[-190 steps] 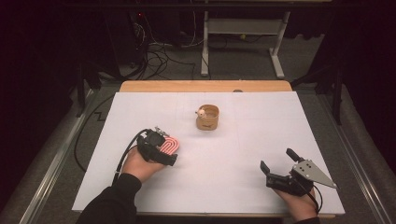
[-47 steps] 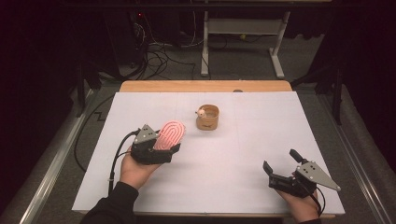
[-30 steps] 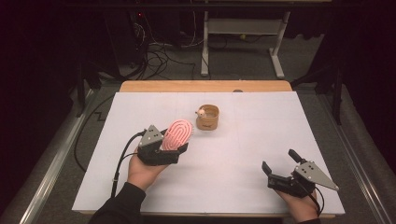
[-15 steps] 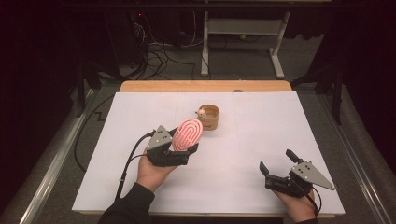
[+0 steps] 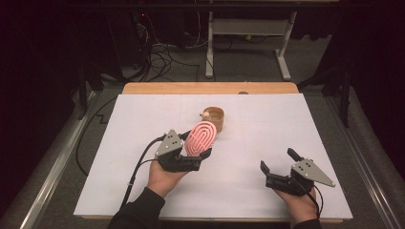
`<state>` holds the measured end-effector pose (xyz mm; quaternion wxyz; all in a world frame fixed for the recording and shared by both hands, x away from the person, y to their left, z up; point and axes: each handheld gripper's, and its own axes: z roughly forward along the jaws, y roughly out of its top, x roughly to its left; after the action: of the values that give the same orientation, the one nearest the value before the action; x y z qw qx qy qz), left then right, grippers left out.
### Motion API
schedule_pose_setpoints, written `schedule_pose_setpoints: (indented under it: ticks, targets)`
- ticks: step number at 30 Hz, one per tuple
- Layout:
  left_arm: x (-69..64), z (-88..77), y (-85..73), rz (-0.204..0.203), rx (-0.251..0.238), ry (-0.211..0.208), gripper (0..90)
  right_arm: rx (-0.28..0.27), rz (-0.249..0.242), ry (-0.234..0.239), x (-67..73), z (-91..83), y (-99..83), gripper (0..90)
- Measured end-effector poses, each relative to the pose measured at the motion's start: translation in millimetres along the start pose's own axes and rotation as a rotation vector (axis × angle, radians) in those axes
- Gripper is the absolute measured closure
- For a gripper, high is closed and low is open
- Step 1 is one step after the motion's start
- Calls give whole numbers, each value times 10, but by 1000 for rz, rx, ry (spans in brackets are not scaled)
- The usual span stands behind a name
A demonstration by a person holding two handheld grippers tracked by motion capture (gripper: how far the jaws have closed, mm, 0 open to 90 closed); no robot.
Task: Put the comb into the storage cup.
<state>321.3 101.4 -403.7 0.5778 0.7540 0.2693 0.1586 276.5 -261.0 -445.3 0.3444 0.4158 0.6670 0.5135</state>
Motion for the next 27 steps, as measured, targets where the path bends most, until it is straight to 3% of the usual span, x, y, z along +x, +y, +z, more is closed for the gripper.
schedule_pose_setpoints:
  ticks: [6,22,27]
  targets:
    - [9,-56,23,-5,-25,3,183,12,-7,20,77,169,96,4]
    - [5,-56,-69,12,3,35,183,12,-36,82,317,642,345,4]
    - [-17,-62,-70,16,3,46,183,12,-30,106,384,718,351,4]
